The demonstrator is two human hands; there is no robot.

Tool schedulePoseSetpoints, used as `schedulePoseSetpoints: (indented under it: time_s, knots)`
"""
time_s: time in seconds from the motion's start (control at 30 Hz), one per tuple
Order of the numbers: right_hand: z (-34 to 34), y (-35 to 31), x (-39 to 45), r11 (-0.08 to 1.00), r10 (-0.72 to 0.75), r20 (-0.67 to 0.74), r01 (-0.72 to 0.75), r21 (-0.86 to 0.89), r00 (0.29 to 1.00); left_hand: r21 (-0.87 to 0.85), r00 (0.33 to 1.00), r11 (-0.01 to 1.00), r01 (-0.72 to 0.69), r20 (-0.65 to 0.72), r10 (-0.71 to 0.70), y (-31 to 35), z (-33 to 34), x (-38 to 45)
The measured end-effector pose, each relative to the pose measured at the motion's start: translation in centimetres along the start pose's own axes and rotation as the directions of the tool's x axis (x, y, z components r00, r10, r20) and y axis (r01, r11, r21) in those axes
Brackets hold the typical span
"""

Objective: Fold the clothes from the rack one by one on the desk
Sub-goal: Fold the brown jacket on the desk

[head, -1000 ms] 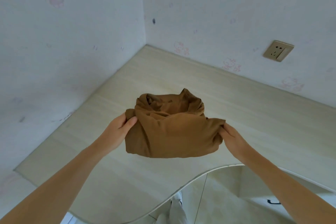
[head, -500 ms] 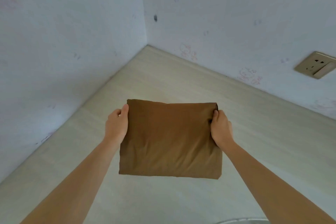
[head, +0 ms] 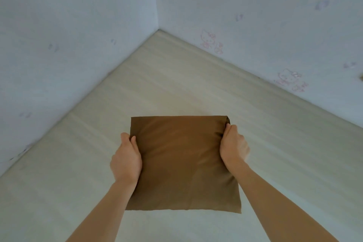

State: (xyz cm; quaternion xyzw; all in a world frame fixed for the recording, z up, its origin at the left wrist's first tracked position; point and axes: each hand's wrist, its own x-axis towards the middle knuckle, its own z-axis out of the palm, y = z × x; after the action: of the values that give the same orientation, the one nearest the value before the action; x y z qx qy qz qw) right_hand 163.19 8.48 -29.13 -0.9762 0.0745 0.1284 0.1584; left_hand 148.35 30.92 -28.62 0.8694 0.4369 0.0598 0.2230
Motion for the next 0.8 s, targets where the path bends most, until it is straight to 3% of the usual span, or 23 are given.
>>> schedulePoseSetpoints:
  time_s: [0.13, 0.33, 0.57, 0.8]
  knots:
    - [0.1, -0.2, 0.1, 1.000, 0.018, -0.004, -0.018, -0.013, 1.000, 0.039, 1.000, 0.999, 0.006, -0.016, -0.005, -0.2, 0.4, 0.2]
    - [-1.7, 1.1, -1.2, 0.986, 0.055, -0.027, -0.050, 0.159, 0.998, 0.043, 0.998, 0.997, 0.062, -0.001, -0.062, -0.7, -0.8, 0.3]
    - [-0.8, 1.5, -4.6, 0.960, 0.185, 0.205, -0.221, 0.172, 0.961, -0.055, 0.900, 0.920, 0.389, 0.237, -0.366, -0.5, -1.3, -0.2]
    - [0.1, 1.5, -5.5, 0.962, 0.190, 0.177, -0.219, 0.164, 0.966, -0.020, 0.908, 0.943, 0.332, 0.279, -0.313, -1.6, -0.5, -0.7]
